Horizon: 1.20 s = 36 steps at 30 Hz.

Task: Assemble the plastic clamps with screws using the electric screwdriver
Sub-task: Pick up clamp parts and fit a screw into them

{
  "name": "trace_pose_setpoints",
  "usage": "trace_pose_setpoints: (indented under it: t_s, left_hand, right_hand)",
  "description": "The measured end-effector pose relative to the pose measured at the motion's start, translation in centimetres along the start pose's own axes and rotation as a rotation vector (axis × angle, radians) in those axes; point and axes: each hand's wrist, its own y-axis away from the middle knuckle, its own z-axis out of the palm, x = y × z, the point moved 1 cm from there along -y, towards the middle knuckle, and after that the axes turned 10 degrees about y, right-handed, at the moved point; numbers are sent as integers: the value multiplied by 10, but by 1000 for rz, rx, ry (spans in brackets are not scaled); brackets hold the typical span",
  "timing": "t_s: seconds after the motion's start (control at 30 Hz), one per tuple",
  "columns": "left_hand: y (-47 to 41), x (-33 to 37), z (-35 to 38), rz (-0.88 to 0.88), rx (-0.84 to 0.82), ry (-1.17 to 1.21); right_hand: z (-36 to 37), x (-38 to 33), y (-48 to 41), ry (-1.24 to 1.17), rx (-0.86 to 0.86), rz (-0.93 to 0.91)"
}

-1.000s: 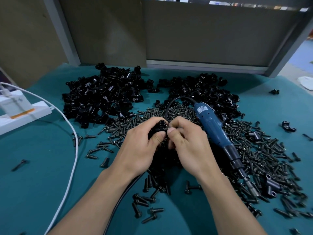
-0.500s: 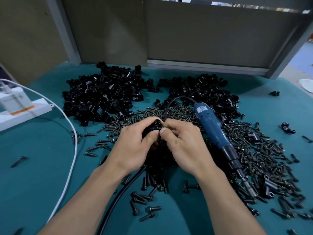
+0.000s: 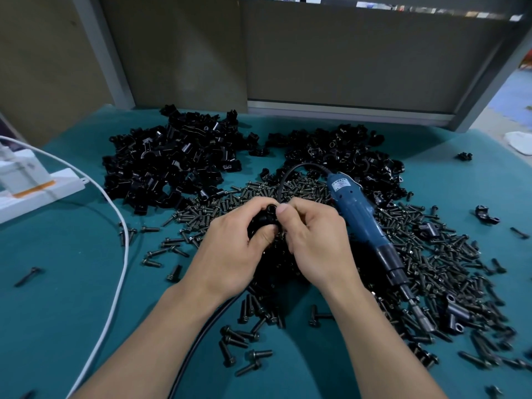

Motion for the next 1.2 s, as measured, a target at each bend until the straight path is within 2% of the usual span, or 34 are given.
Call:
trace_pose_setpoints:
  t_s: [0.17, 0.33, 0.43, 0.53, 0.7, 0.93, 1.2]
  left_hand:
    - [1, 3, 1, 8, -10, -4]
    - [-1, 0, -2, -4, -3, -14]
    - [-2, -2, -2, -37, 5, 9]
    - [-1, 0, -1, -83, 16, 105]
    - [-1, 4, -1, -83, 31, 207]
    - [-3, 0, -4, -120, 59, 202]
    - [-3, 2, 3, -285, -43, 475]
  right_hand:
    - [9, 0, 0, 50, 9, 45]
    - [-1, 3, 3, 6, -108, 30]
    - [0, 5, 4, 39, -50, 48]
    - [-2, 5, 2, -46, 26, 50]
    - [7, 7, 0, -376, -77, 109]
    - [3, 12, -2, -471, 28, 99]
    - [4, 10, -1, -533, 89, 52]
